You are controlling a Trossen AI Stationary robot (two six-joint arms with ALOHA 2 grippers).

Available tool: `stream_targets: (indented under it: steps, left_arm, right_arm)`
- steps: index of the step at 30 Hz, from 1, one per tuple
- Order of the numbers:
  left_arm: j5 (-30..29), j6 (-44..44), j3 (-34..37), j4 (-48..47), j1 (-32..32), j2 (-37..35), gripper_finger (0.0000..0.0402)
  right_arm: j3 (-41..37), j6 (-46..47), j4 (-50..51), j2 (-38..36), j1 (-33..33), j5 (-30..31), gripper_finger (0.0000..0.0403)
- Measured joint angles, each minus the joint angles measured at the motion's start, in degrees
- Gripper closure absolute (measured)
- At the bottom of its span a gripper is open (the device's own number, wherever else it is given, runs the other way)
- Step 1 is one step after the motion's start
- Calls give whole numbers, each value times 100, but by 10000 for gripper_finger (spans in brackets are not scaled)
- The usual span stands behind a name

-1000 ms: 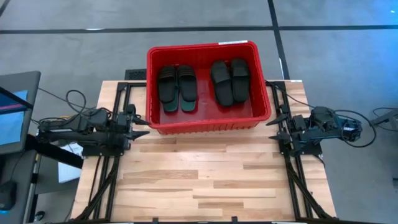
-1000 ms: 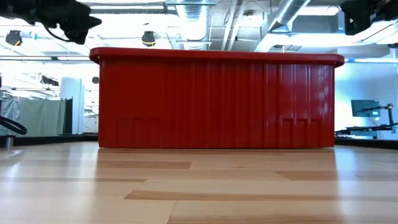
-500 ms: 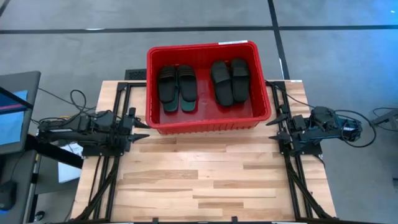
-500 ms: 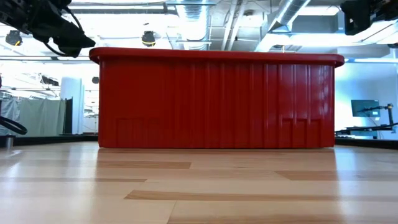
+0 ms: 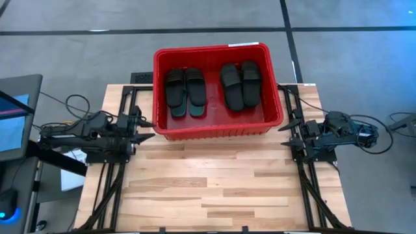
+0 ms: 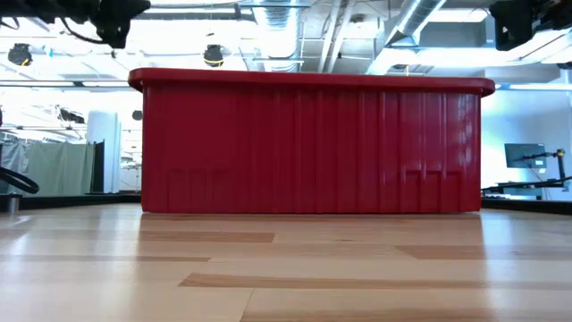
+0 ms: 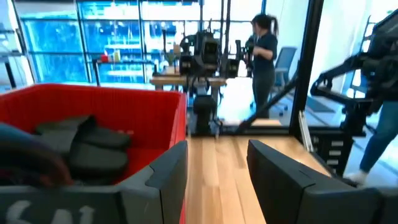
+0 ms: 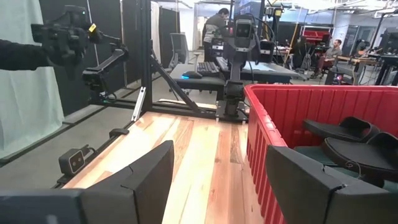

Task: Pick and place slides into bin
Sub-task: Return to Home Position

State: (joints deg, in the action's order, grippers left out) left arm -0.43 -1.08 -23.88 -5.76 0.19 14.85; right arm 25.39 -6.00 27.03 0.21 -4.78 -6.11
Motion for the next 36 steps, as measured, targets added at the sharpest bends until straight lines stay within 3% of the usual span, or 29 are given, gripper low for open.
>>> stream_targets:
  steps: [25,36]
  left_arm:
    - [0,-12,0,-691,0,15,246]
    - [0,-21,0,-1629,-1,16,246]
  right_arm:
    - [0,0,0,0,0,0,163]
    - [0,0,0,-2,0,0,163]
